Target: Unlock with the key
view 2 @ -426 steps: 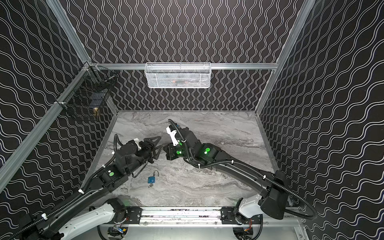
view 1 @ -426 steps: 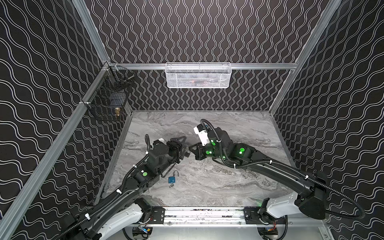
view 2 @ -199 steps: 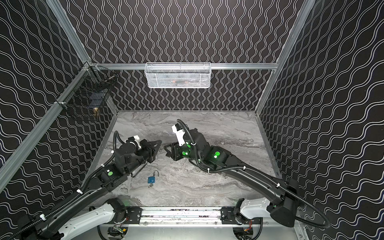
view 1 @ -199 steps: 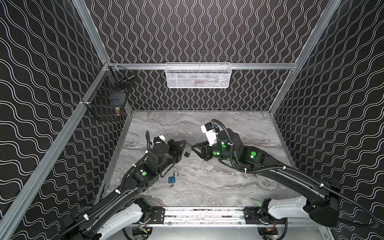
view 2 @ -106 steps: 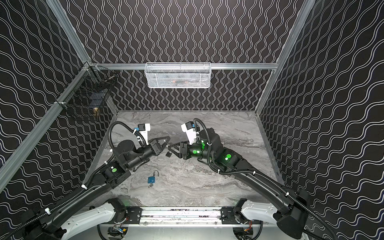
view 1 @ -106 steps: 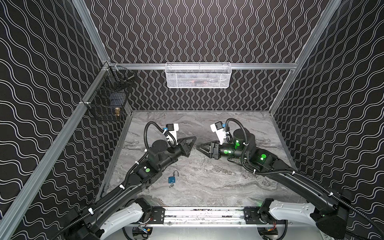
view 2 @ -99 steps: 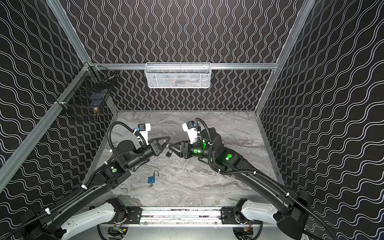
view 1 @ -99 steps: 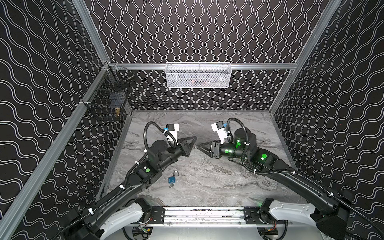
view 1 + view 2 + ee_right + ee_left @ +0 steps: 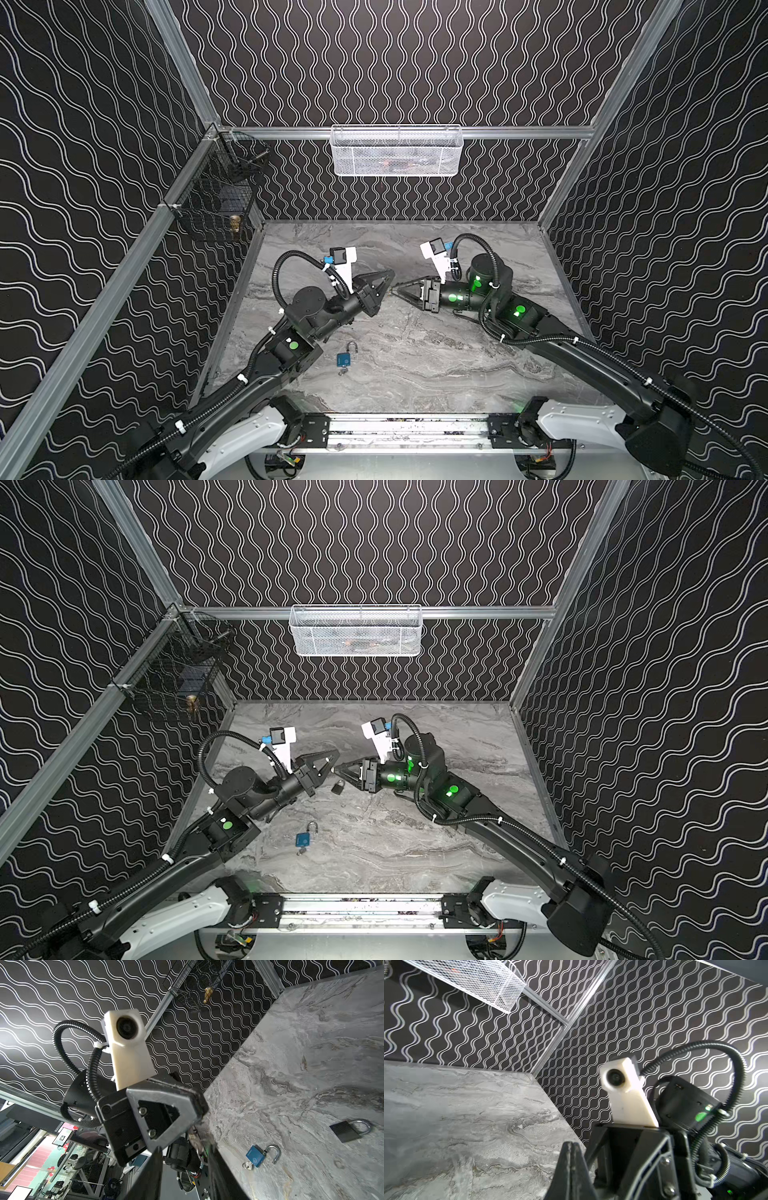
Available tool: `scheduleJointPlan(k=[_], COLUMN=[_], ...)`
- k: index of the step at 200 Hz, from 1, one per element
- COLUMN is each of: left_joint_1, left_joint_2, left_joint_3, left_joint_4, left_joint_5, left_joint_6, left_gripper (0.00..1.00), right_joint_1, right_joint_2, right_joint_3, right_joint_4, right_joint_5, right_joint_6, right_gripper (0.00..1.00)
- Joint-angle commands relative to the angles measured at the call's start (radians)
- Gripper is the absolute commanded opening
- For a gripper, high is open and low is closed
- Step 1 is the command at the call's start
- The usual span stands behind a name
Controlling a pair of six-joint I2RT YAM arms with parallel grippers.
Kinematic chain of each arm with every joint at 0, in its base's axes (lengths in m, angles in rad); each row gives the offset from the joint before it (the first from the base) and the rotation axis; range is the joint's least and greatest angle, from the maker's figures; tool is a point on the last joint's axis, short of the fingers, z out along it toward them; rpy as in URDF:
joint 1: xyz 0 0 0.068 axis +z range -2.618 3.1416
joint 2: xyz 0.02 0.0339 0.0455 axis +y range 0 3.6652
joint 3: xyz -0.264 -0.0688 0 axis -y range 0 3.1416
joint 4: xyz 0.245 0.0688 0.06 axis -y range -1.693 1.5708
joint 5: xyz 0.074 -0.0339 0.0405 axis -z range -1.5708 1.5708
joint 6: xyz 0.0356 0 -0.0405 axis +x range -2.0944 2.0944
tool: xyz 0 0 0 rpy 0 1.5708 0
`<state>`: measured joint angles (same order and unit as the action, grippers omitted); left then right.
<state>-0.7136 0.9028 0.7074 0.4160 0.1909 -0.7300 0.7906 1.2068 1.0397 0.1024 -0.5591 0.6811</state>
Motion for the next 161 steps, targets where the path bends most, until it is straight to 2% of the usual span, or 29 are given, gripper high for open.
scheduleJointPlan(k=[1,72,94,161], left_joint_1=[0.001,0.001,0.002,0.002], left_joint_2=[-0.001,0.020,0.026,0.047], left_joint_3=[0.005,0.014,0.010,0.012], left_joint_4=[0.077,0.117,0.141,0.161], left_joint_5=[0.015,0.045,0.054,0.082], left_joint_6=[0.019,0.004,-0.005,-0.014], left_gripper=[0.00,0.00,0.00,0.00], right_joint_1=[0.002,0.001,0.001,0.000], right_joint_2=[-0.002,0.017,0.017,0.017], right_joint_3=[-0.002,-0.019,-0.026,-0.032], right_joint_4=[0.077,0.142,0.148,0.152], right_joint_5=[-0.014,-0.064,-0.068,-0.063], right_joint_6=[0.006,0.011,0.010,0.000], right_gripper=[0.36,0.31,0.23,0.11])
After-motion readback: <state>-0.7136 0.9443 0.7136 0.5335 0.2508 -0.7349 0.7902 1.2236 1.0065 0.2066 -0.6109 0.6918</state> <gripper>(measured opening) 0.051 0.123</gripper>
